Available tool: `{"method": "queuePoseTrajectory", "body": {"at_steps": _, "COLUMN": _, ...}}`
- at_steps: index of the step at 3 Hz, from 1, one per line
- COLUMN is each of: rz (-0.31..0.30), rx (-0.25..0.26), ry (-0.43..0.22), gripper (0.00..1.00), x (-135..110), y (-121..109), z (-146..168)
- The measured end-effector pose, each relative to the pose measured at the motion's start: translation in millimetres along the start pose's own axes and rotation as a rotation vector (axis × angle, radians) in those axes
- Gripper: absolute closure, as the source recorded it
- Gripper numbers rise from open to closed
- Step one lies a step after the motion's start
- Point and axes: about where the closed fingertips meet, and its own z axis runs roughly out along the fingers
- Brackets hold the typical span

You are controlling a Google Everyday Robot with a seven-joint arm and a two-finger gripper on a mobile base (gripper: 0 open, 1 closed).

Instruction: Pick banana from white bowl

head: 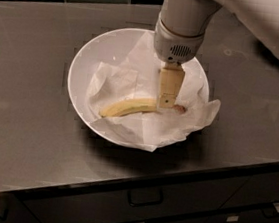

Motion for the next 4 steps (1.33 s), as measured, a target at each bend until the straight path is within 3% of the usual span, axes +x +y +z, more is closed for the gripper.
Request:
{"method": "queuePoseTrajectory", "body": {"at_steps": 2, "rz": 0.012, "rx": 0.024, "ry": 0.027, "gripper": 0.13, "x": 10.2, "y": 3.1, "z": 19.3}}
{"method": "queuePoseTrajectory", "body": {"at_steps": 3, "rz": 0.012, "rx": 0.024, "ry": 0.027, "gripper": 0.00, "x": 10.1, "y": 3.1, "z": 19.5}}
{"method": "queuePoseTrajectory", "body": {"at_steps": 4, "rz": 0.012, "rx": 0.024, "ry": 0.027, "gripper": 0.00, "x": 10.1, "y": 3.2, "z": 19.7}}
